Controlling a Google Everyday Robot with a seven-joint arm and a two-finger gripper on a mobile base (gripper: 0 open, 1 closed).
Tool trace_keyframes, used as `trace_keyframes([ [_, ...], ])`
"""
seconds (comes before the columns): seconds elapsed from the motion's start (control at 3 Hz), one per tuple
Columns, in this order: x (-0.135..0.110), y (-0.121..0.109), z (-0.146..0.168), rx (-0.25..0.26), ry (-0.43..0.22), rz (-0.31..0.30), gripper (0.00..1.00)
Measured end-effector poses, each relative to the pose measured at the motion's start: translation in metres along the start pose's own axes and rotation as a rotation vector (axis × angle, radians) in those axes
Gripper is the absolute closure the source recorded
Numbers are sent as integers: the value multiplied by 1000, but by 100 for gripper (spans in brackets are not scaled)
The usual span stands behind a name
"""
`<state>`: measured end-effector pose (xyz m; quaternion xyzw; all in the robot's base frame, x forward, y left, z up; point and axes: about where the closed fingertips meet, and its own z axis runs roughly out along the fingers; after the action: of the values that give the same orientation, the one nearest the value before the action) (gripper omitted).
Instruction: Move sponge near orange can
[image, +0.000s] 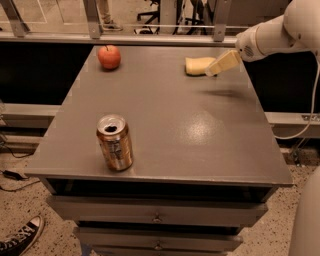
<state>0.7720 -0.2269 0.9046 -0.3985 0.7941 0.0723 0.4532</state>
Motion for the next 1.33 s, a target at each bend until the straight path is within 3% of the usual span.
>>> trace_keyframes([
  [1.0,12,13,59,-13,-6,79,2],
  [1.33,12,15,62,-24,-7,88,25],
])
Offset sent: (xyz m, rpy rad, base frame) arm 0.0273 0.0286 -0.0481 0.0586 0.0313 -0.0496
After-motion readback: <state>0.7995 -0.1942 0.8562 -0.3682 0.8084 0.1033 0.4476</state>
